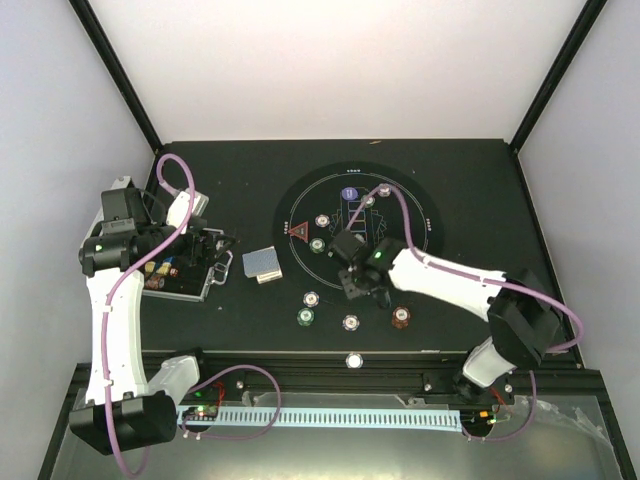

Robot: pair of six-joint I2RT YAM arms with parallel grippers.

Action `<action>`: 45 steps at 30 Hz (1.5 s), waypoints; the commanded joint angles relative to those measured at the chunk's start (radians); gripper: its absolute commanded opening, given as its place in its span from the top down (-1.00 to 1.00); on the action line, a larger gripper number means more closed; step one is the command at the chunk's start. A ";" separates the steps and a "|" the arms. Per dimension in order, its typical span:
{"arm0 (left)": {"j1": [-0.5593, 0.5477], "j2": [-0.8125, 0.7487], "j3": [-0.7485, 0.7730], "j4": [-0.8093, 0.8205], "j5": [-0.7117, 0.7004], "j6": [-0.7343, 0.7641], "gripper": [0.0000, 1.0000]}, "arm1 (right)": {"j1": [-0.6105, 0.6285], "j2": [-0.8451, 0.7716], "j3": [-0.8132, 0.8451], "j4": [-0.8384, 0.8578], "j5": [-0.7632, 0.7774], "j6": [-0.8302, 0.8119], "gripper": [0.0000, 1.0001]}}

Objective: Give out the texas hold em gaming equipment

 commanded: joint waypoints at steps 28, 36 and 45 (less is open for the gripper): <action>0.006 0.027 0.032 -0.004 0.027 0.019 -0.98 | -0.622 0.388 0.261 0.071 -0.027 -0.197 0.29; 0.006 0.030 0.024 0.000 0.027 0.024 -0.98 | -0.644 0.391 0.215 0.075 -0.022 -0.184 0.29; 0.007 0.030 0.030 -0.006 0.021 0.029 -0.98 | -0.648 0.390 0.226 0.072 -0.056 -0.173 -0.10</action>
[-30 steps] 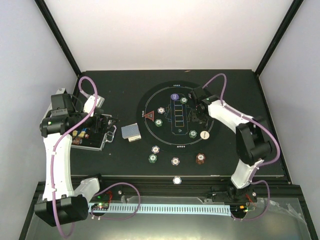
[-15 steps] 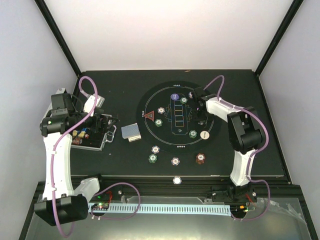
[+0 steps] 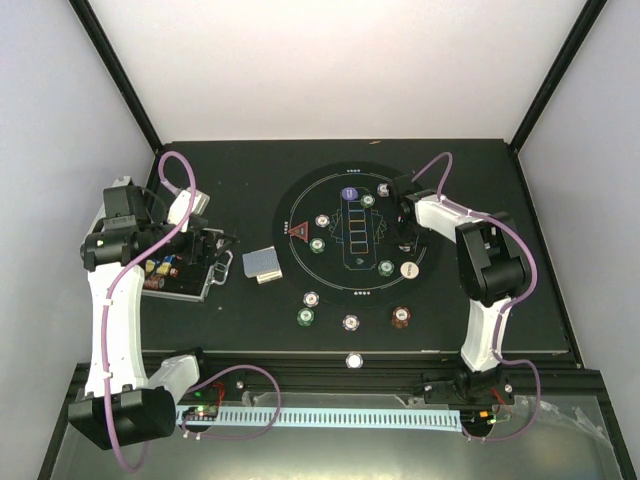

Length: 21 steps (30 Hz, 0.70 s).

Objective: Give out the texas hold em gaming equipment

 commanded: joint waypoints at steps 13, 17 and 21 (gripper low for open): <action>0.007 0.001 0.039 -0.011 0.016 0.012 -0.98 | 0.120 -0.361 -0.113 -0.090 0.056 0.080 -0.45; 0.007 -0.004 0.047 -0.014 0.025 0.005 -0.98 | 0.255 -0.501 -0.241 -0.130 0.085 0.158 -0.51; 0.007 -0.013 0.041 -0.017 0.032 0.005 -0.98 | 0.365 -0.624 -0.365 -0.158 0.077 0.276 -0.55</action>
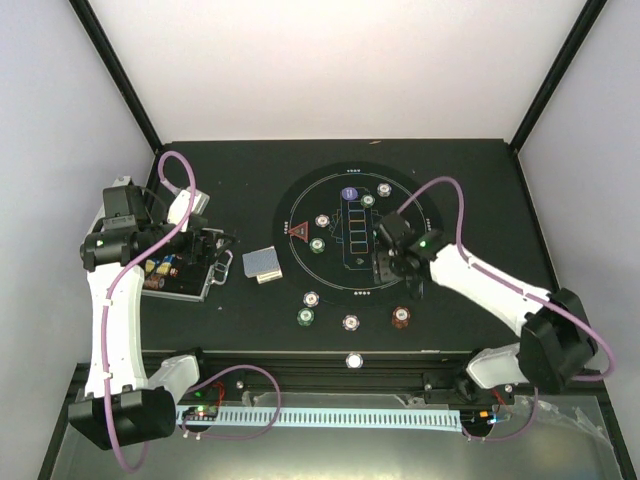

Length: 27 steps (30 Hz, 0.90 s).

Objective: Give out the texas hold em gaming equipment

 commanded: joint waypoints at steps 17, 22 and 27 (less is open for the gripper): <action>0.007 -0.047 0.020 -0.022 0.048 -0.003 -0.98 | 0.186 -0.173 -0.327 -0.031 -0.018 0.253 -0.64; 0.007 -0.043 0.015 -0.014 0.050 -0.007 -0.98 | 0.187 -0.173 -0.355 0.002 -0.042 0.240 -0.60; 0.007 -0.037 0.017 -0.009 0.047 -0.009 -0.98 | 0.187 -0.160 -0.366 0.021 -0.046 0.230 -0.51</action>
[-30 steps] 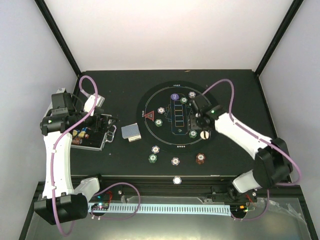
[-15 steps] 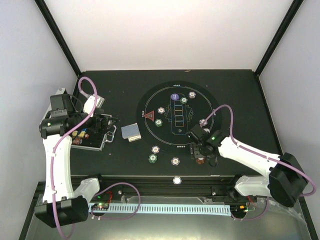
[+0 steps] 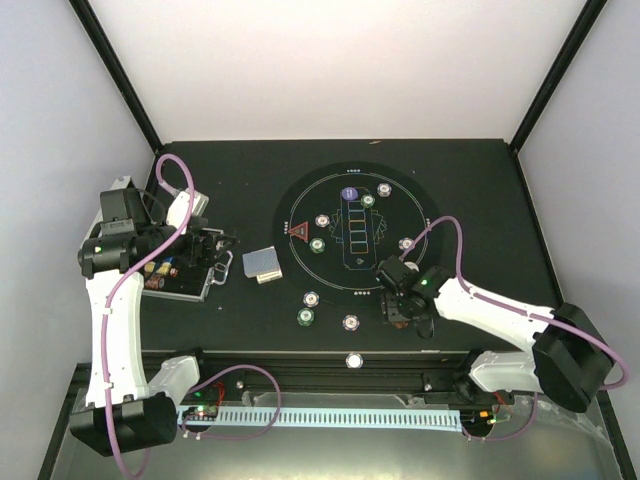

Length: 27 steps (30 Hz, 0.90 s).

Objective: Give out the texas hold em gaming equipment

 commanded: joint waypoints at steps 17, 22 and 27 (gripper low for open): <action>0.007 0.010 0.017 0.004 0.029 -0.016 -0.98 | 0.007 0.032 -0.004 0.039 0.013 -0.014 -0.13; 0.007 0.008 0.017 0.005 0.028 -0.014 -0.98 | 0.007 0.040 -0.008 0.047 0.012 -0.017 -0.06; 0.007 0.009 0.018 0.005 0.028 -0.015 -0.98 | 0.007 0.042 -0.010 0.049 0.012 -0.019 0.02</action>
